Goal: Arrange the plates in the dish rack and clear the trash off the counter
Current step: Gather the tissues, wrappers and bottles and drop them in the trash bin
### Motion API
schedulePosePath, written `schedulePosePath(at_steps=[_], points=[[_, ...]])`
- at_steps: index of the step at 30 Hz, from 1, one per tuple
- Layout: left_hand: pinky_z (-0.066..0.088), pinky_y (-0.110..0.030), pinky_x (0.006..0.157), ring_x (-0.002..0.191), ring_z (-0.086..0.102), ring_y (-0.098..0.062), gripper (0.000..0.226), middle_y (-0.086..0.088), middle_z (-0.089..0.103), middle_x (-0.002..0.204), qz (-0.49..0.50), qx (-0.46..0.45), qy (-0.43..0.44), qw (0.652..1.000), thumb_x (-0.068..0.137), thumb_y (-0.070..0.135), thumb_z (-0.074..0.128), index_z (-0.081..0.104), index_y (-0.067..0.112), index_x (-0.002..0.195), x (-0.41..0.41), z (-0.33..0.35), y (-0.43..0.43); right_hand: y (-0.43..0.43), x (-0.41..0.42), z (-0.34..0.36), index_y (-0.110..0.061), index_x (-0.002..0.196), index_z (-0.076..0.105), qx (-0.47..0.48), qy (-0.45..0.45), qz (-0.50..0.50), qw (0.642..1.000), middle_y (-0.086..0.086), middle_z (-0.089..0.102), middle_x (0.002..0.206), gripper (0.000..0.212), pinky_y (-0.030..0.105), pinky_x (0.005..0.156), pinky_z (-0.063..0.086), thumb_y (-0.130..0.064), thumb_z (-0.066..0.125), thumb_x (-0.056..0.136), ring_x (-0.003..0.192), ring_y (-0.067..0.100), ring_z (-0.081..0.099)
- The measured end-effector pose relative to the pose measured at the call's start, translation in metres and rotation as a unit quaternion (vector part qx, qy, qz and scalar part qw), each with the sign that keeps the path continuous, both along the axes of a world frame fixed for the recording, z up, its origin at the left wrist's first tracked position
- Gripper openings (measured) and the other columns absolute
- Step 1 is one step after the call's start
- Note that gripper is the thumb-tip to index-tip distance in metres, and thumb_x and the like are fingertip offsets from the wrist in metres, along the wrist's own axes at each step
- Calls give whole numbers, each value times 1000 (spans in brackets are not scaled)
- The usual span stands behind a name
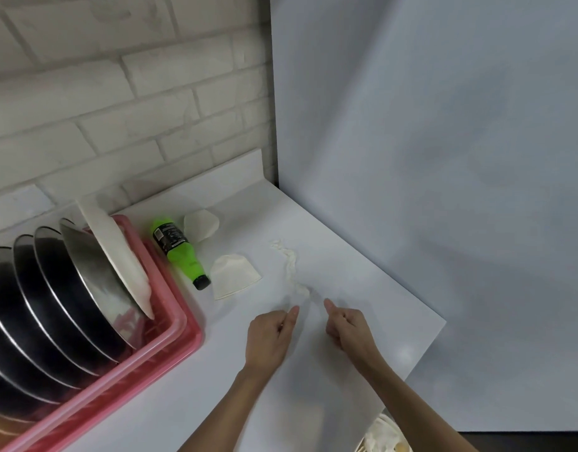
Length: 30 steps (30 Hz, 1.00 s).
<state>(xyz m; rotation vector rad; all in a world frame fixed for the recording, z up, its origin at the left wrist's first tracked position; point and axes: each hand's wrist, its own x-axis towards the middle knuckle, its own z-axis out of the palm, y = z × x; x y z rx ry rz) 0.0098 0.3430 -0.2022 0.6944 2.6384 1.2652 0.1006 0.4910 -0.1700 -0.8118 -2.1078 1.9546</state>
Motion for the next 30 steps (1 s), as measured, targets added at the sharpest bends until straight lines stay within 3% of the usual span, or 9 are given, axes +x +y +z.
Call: schedulePosePath(at_steps=[4, 8, 11, 14, 18, 24, 30], points=[[30, -33, 52, 47, 30, -11, 56, 7, 29, 49, 9, 44, -13, 999, 98, 45, 47, 24, 19, 54, -1, -3, -1, 1, -2, -4, -13, 58, 40, 4, -1, 11, 1000, -5, 32, 49, 50, 21, 46, 26, -28, 40, 106, 48, 13, 28], [28, -33, 52, 48, 31, -9, 54, 6, 30, 49, 16, 53, -22, 998, 95, 50, 42, 25, 20, 54, 0, 0, -1, 8, -5, -8, -11, 88, 63, 69, -8, 32, 997, -8, 43, 48, 22, 20, 46, 33, -5, 45, 99, 44, 9, 38], [26, -30, 52, 47, 31, -9, 54, 7, 32, 46, 22, 62, -44, 997, 97, 47, 41, 25, 22, 52, 2, 4, -1, 12, -7, -10, -13, 100, 67, 87, -4, 32, 996, -9, 50, 50, 19, 16, 49, 37, -4, 51, 96, 45, 6, 44], [27, -33, 52, 46, 30, -11, 58, 5, 31, 46, 6, 30, -29, 999, 95, 56, 35, 26, 18, 52, -1, 4, -2, 13, -12, -11, -11, 83, 70, 92, -15, 35, 995, -8, 50, 47, 14, 16, 50, 36, -10, 60, 93, 43, 4, 44], [32, -36, 55, 45, 34, -14, 62, 5, 33, 43, 17, -24, -20, 999, 102, 47, 38, 27, 16, 49, 1, 8, 1, 10, -10, -9, 6, 56, 58, 91, -15, 10, 996, -5, 47, 42, 50, 16, 49, 35, -30, 74, 87, 41, 6, 41], [28, -34, 54, 44, 30, -16, 59, 4, 28, 41, 33, -34, -21, 999, 97, 42, 41, 23, 19, 46, 16, 14, 0, -9, 19, 4, -2, 47, 54, 43, -26, 6, 999, -2, 42, 38, 66, 14, 50, 37, -41, 51, 100, 37, 8, 42], [34, -40, 49, 42, 31, -15, 59, 1, 32, 41, -24, -25, -15, 999, 90, 56, 32, 29, 18, 46, 101, 5, -10, -27, 103, 6, -11, 51, 41, 6, -33, -21, 999, -4, 38, 43, 59, 17, 49, 35, -39, 46, 103, 40, 9, 34]])
